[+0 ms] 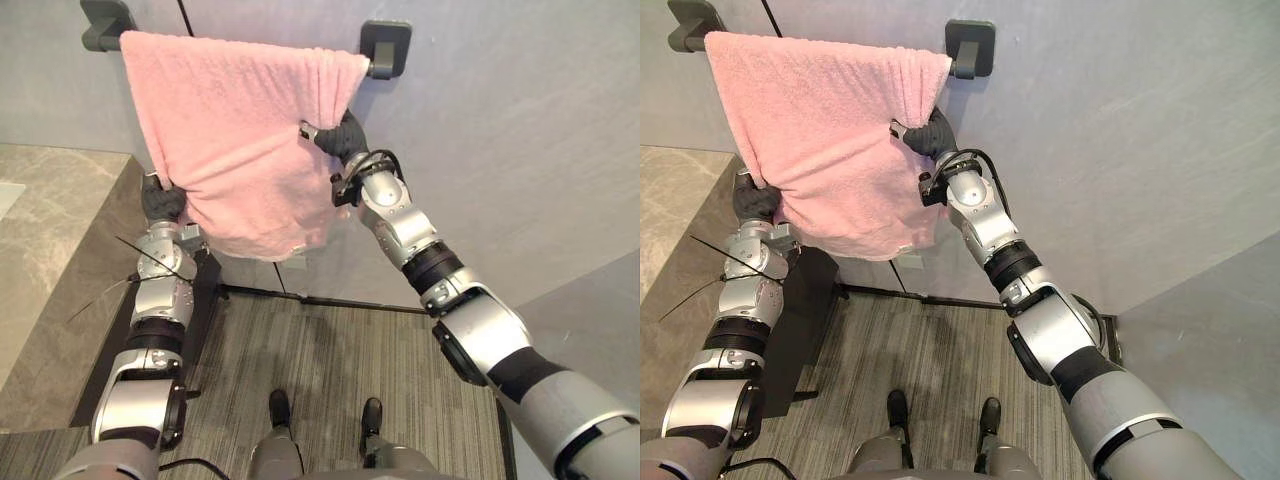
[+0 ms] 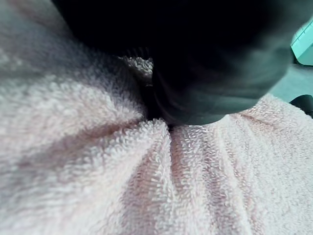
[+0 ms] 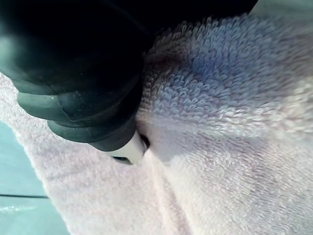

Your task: Organize washtable

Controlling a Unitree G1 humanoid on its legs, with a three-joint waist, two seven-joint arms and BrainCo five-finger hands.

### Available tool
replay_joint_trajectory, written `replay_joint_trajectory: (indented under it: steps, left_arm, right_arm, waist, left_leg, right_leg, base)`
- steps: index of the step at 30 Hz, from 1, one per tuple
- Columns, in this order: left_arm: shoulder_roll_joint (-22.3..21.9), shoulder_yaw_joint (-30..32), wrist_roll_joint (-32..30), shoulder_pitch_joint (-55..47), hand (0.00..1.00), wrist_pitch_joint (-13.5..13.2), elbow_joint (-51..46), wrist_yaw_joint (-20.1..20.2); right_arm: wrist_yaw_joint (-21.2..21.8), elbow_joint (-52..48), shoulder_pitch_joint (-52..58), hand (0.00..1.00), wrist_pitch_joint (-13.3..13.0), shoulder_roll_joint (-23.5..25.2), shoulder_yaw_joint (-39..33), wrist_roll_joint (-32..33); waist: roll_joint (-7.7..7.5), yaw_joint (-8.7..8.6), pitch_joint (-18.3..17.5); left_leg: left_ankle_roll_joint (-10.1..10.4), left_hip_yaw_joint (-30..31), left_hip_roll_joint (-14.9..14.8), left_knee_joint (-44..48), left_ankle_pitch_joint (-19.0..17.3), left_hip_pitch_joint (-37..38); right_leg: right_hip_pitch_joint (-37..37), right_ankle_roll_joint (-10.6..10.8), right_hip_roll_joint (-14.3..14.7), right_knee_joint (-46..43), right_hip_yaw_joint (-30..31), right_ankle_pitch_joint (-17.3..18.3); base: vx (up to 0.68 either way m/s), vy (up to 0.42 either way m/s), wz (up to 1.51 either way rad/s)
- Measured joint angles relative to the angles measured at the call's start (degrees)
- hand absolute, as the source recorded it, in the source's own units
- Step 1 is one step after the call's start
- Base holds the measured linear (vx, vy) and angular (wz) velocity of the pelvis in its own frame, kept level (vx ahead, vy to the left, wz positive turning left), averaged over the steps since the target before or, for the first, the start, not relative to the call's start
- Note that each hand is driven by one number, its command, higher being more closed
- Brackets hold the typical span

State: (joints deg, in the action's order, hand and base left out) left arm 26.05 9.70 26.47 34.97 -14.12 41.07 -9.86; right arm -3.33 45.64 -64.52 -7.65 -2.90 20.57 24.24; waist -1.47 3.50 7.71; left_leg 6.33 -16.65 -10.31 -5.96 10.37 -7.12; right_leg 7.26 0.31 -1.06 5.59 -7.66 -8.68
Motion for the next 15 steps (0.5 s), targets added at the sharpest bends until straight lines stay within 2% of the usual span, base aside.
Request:
replay_joint_trajectory:
  steps: [4, 8, 15]
  left_arm:
    - [2.1, 1.6, 1.1, -0.6, 0.0, 1.2, 4.0, 0.0]
    - [4.6, 2.3, 2.2, -2.8, 0.0, 2.2, 6.3, 0.0]
    - [6.5, 4.6, 2.2, -5.1, 0.0, 2.5, 6.9, 1.2]
  right_arm:
    - [1.4, -1.6, 1.8, 0.0, -0.6, -1.8, 0.3, 4.4]
    - [2.9, -2.3, 4.4, 0.0, -0.8, -5.2, 2.5, 7.9]
    - [5.0, -7.8, 10.1, 0.0, -0.4, -10.7, 4.7, 9.1]
  waist:
    - [-0.82, -1.02, -0.1]
    - [-1.48, -1.13, -0.5]
    - [-1.69, -1.17, -0.6]
  left_leg:
    - [0.0, 0.0, -0.1, 0.0, 0.0, 0.0]
    - [0.0, -0.6, -0.1, 0.0, 0.0, 0.1]
    - [0.2, -1.9, -0.5, 0.0, -0.2, 1.0]
  right_leg:
    - [0.0, 0.0, 0.1, 0.0, 0.0, 0.0]
    - [0.1, 0.0, 0.1, 0.0, 0.3, -0.1]
    - [0.1, 0.1, 0.5, 0.0, 1.8, -0.3]
  base:
    - [0.0, 0.002, -0.02]
    - [0.0, 0.01, -0.02]
    - [-0.02, 0.01, -0.13]
